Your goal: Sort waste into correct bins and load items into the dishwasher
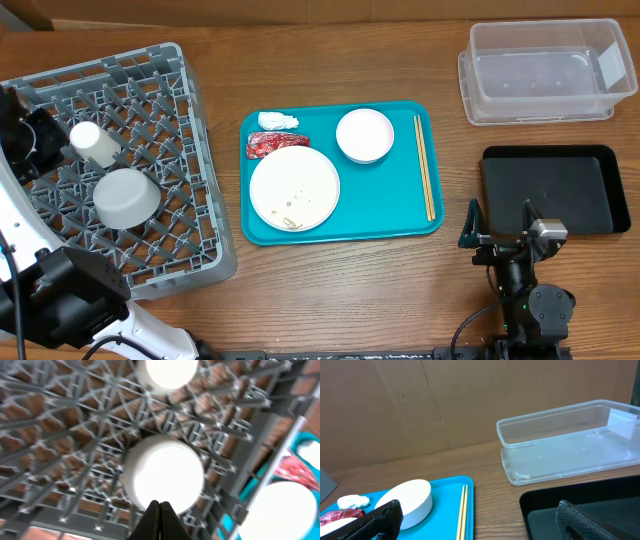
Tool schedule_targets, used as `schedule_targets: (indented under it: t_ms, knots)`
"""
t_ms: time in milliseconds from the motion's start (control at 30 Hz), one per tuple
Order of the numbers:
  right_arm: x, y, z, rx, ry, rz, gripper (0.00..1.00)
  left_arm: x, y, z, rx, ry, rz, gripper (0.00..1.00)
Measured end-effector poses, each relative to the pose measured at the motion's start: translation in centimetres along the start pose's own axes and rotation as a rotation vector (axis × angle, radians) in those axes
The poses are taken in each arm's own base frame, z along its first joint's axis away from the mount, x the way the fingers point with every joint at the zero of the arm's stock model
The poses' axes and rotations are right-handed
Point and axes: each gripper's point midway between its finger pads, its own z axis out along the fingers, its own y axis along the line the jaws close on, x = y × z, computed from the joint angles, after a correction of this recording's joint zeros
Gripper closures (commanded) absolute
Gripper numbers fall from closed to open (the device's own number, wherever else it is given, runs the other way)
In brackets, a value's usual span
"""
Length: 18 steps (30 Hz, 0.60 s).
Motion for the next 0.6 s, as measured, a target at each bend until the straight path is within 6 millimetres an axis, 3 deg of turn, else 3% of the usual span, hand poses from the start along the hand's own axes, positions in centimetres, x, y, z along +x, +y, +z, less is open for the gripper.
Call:
schedule_targets:
  t_ms: [167, 467, 600]
  knots:
    - [0.0, 0.0, 0.0, 0.0, 0.0, 0.0, 0.0, 1.2, -1.6, 1.9, 0.035, 0.06, 0.031, 0.96]
    - [0.0, 0.0, 0.0, 0.0, -0.001, 0.0, 0.0, 6.4, -2.2, 10.6, 0.001, 0.255, 0.081, 0.96]
    - [0.0, 0.0, 0.0, -0.001, -0.001, 0.0, 0.0, 6.9, -2.3, 11.0, 0.008, 0.273, 0.08, 0.96]
